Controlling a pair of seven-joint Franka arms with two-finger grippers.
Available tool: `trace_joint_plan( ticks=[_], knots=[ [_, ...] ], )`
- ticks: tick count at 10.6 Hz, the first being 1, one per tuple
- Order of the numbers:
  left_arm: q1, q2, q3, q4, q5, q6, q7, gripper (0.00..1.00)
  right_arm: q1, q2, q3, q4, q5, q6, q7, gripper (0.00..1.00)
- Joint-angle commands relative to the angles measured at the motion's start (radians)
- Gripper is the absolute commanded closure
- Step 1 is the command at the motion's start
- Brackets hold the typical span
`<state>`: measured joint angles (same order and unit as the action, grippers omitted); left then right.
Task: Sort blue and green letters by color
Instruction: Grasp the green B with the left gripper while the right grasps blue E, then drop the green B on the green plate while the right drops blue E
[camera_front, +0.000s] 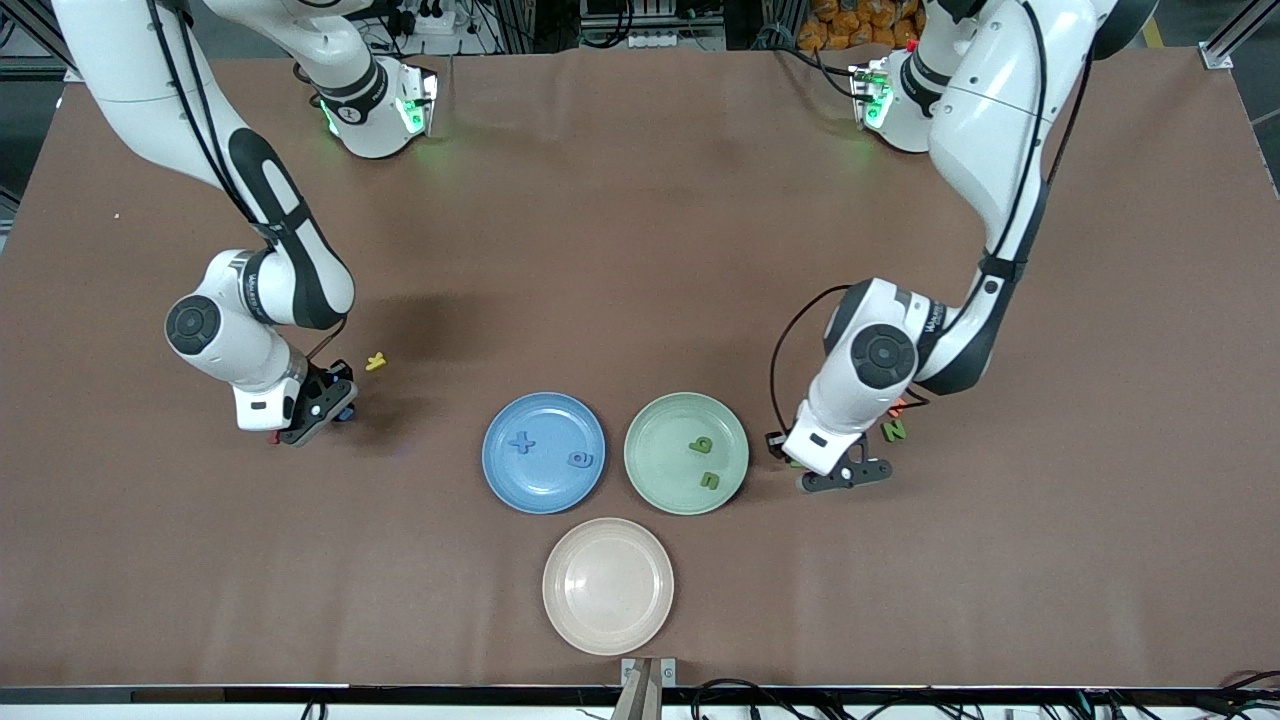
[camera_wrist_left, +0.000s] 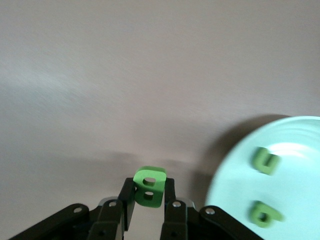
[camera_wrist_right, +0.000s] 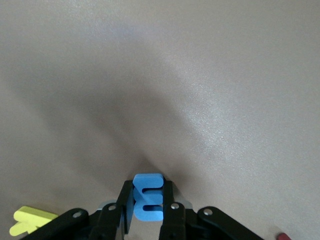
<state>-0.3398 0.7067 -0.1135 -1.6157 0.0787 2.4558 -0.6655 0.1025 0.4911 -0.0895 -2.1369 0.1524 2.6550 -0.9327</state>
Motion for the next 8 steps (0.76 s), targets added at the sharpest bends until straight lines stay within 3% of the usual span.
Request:
trace_joint_plan(
  ticks=[1, 3, 7, 8],
  knots=[
    [-0.059, 0.03, 0.014, 0.045, 0.004, 0.041, -0.159, 1.0, 0.013, -0.002, 0.005, -0.003, 0.012, -0.003, 0.032, 0.9],
    [-0.077, 0.036, 0.014, 0.045, 0.006, 0.092, -0.222, 1.0, 0.028, -0.006, 0.005, 0.014, 0.012, -0.013, 0.09, 0.96],
    [-0.122, 0.06, 0.02, 0.045, 0.007, 0.19, -0.396, 1.0, 0.097, -0.009, 0.005, 0.146, 0.012, -0.185, 0.303, 0.95],
    [-0.129, 0.059, 0.02, 0.045, 0.009, 0.19, -0.407, 0.51, 0.126, -0.008, 0.005, 0.169, 0.012, -0.188, 0.39, 0.94]
  ],
)
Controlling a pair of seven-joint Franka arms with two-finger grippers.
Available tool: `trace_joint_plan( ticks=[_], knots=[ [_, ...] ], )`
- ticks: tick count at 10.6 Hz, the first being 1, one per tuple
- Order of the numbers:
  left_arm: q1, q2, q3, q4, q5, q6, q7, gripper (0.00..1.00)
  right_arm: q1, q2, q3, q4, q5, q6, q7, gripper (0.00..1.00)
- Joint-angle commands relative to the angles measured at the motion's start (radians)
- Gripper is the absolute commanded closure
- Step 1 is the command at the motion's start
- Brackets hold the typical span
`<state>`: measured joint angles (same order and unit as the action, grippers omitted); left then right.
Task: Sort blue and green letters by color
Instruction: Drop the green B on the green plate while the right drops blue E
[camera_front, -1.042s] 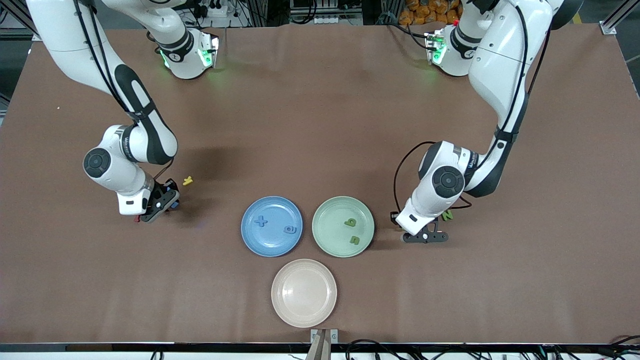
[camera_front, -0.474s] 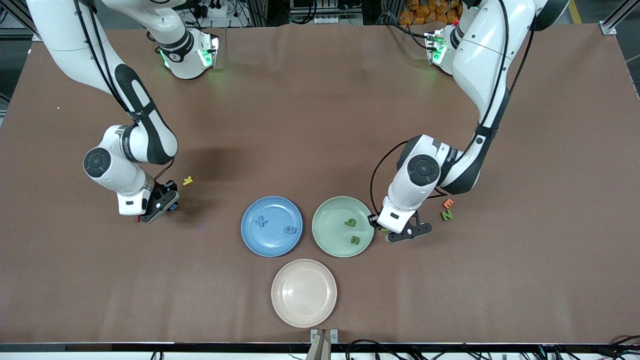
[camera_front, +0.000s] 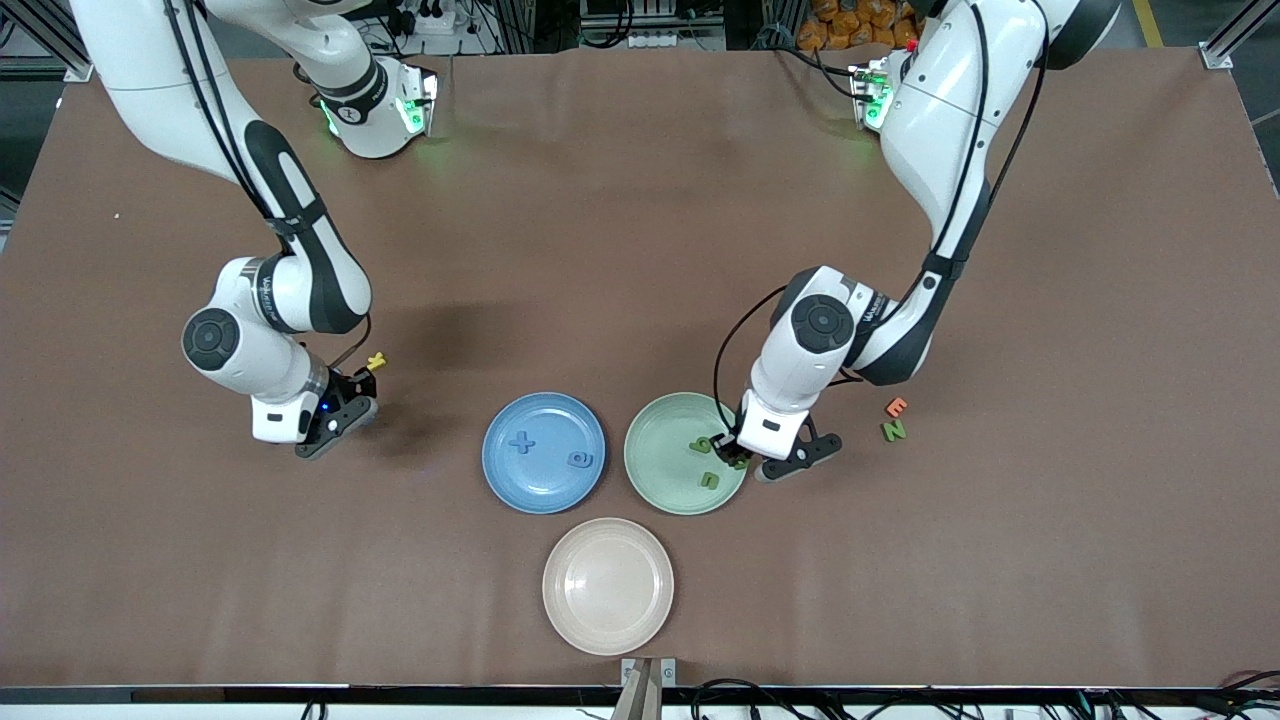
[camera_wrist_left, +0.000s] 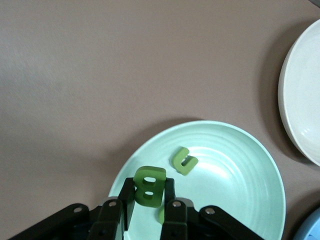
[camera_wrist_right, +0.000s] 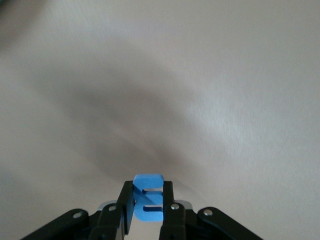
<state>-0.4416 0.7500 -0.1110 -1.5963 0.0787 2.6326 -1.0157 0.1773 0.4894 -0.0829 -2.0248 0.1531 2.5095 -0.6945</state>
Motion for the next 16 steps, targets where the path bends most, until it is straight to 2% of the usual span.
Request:
trace_joint_plan(
  ticks=[1, 5, 7, 10, 12, 13, 14, 16],
  knots=[
    [-0.032, 0.014, 0.023, 0.025, 0.013, 0.013, -0.055, 0.01, 0.08, 0.001, -0.002, 0.089, 0.013, -0.067, 0.232, 0.94],
    [-0.006, 0.003, 0.04, 0.01, 0.071, 0.003, -0.044, 0.0, 0.204, 0.061, 0.0, 0.216, 0.017, -0.093, 0.524, 0.94],
    [0.026, -0.007, 0.04, -0.026, 0.104, 0.001, -0.018, 0.0, 0.252, 0.119, 0.0, 0.302, 0.02, -0.093, 0.645, 0.94],
    [0.118, -0.085, 0.037, -0.173, 0.104, 0.001, 0.194, 0.0, 0.3, 0.213, 0.0, 0.428, 0.078, -0.092, 0.702, 0.93],
    [0.161, -0.147, 0.037, -0.267, 0.104, 0.001, 0.236, 0.0, 0.315, 0.227, 0.0, 0.448, 0.08, -0.092, 0.742, 0.89],
    [0.181, -0.17, 0.037, -0.304, 0.104, 0.001, 0.236, 0.0, 0.317, 0.227, 0.0, 0.448, 0.092, -0.092, 0.748, 0.57],
    [0.202, -0.191, 0.037, -0.341, 0.105, -0.005, 0.247, 0.0, 0.315, 0.225, -0.002, 0.448, 0.129, -0.09, 0.769, 0.01],
    [0.24, -0.219, 0.037, -0.382, 0.105, -0.045, 0.334, 0.0, 0.307, 0.224, -0.002, 0.459, 0.128, -0.093, 0.76, 0.0]
  ],
)
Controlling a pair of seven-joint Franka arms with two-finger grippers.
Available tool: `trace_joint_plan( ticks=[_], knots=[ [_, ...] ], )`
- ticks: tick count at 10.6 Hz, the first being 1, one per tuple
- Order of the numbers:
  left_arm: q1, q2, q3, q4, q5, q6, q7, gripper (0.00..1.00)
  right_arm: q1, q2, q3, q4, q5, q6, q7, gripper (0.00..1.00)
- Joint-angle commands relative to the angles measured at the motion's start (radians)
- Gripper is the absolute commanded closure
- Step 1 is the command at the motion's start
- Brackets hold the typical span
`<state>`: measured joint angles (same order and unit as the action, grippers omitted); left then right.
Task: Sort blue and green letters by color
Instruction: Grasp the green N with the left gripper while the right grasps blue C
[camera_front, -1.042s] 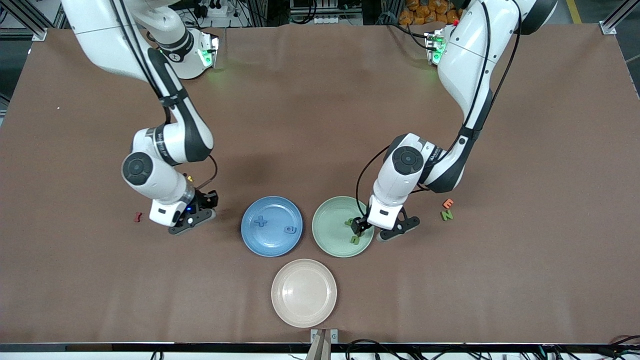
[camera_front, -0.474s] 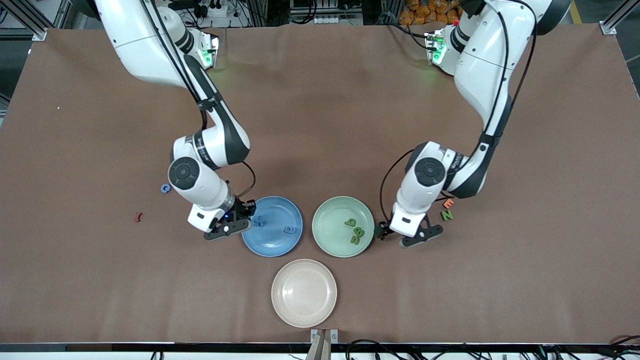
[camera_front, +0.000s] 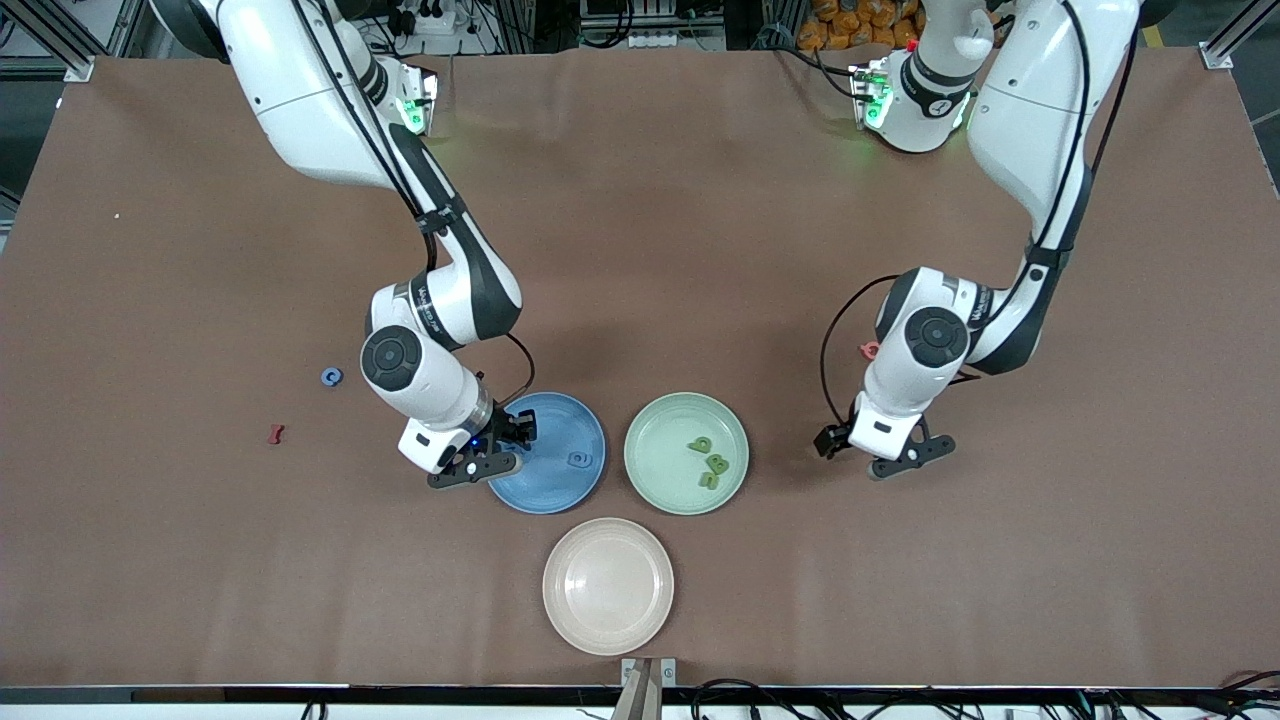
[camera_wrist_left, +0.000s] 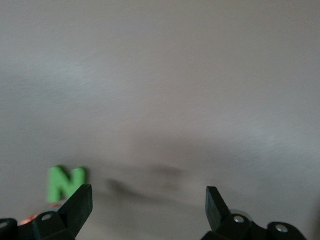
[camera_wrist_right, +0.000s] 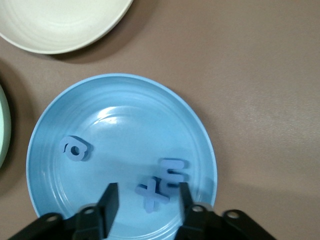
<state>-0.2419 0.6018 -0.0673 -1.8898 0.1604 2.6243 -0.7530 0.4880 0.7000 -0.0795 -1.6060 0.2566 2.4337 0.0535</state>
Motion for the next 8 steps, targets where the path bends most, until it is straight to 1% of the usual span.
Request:
trace_joint_plan(
  ticks=[1, 3, 4, 5, 6, 7, 8],
  knots=[
    [0.044, -0.071, -0.006, -0.1, 0.024, -0.05, 0.09, 0.0, -0.006, 0.01, -0.005, 0.041, 0.02, -0.027, 0.011, 0.0],
    [0.07, -0.069, -0.008, -0.103, 0.024, -0.059, 0.107, 0.0, -0.026, 0.0, -0.014, 0.034, 0.01, -0.079, -0.076, 0.0],
    [0.073, -0.066, -0.006, -0.101, 0.022, -0.061, 0.104, 0.0, -0.064, -0.011, -0.017, 0.025, -0.014, -0.118, -0.166, 0.0],
    [0.085, -0.062, -0.008, -0.1, 0.022, -0.061, 0.101, 0.0, -0.087, -0.022, -0.045, 0.023, -0.037, -0.178, -0.222, 0.0],
    [0.092, -0.059, -0.008, -0.1, 0.022, -0.061, 0.11, 0.0, -0.091, -0.033, -0.084, 0.021, -0.051, -0.232, -0.25, 0.0],
    [0.095, -0.054, -0.008, -0.094, 0.022, -0.061, 0.112, 0.0, -0.091, -0.034, -0.136, 0.021, -0.054, -0.29, -0.251, 0.0],
    [0.096, -0.053, -0.008, -0.088, 0.022, -0.061, 0.118, 0.0, -0.089, -0.043, -0.187, 0.005, -0.059, -0.307, -0.28, 0.0]
  ],
)
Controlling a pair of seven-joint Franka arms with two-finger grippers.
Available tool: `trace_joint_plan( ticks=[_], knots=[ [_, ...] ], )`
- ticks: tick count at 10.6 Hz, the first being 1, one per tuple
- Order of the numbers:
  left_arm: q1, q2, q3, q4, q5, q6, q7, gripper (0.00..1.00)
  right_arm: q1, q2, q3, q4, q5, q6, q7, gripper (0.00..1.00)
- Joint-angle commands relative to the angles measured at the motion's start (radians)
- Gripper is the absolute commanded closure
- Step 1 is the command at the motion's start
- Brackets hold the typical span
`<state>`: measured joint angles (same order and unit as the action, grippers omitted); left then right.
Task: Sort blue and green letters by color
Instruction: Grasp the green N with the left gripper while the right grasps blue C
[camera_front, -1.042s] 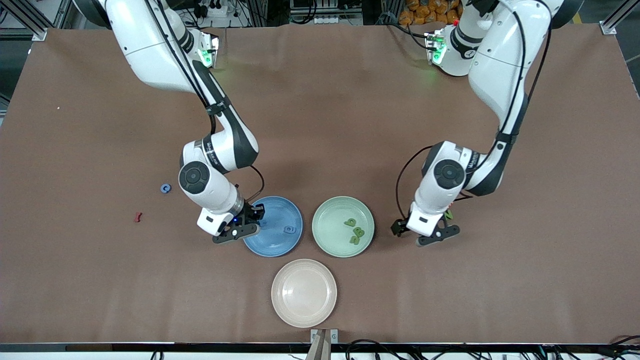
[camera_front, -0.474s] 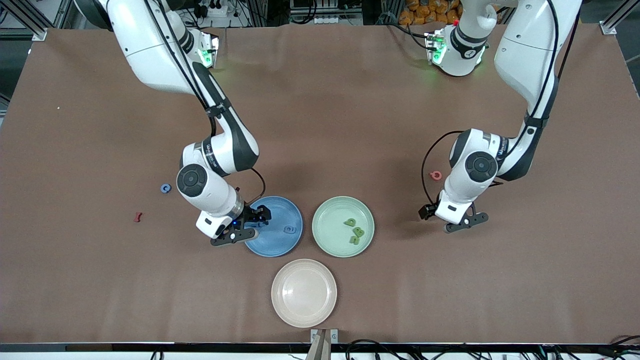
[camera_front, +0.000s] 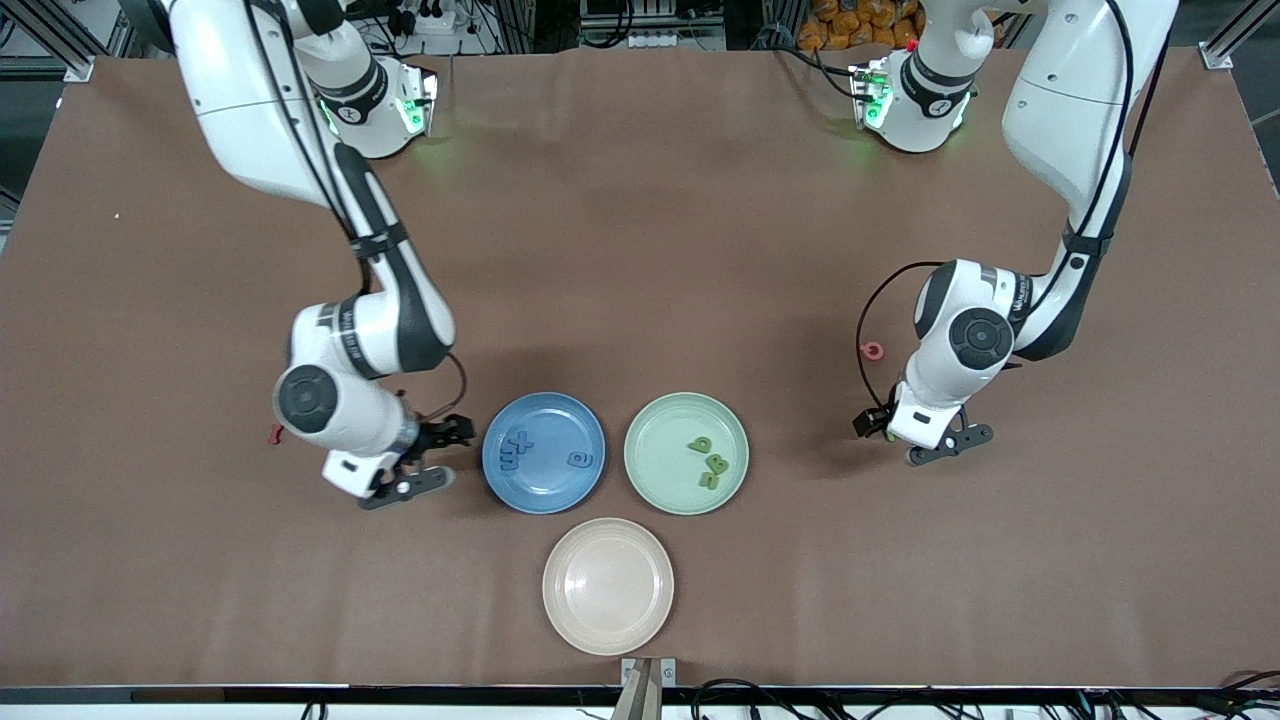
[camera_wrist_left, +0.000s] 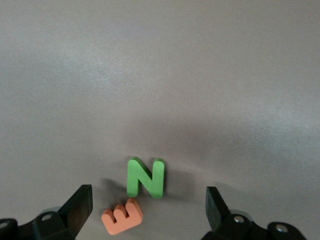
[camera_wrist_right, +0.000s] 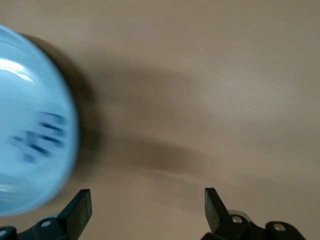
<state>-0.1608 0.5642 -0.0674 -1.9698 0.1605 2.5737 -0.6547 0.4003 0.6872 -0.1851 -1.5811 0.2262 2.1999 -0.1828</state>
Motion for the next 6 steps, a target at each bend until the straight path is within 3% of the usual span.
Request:
trace_joint_plan(
  ticks=[1, 6],
  knots=[
    [0.03, -0.014, -0.009, -0.004, 0.022, -0.01, 0.064, 0.0, -0.004, -0.049, -0.1, -0.048, -0.03, -0.072, -0.061, 0.0],
    [0.038, 0.037, -0.014, 0.028, 0.01, -0.01, 0.092, 0.0, -0.009, -0.152, -0.261, -0.268, -0.03, 0.028, -0.125, 0.0]
  ],
)
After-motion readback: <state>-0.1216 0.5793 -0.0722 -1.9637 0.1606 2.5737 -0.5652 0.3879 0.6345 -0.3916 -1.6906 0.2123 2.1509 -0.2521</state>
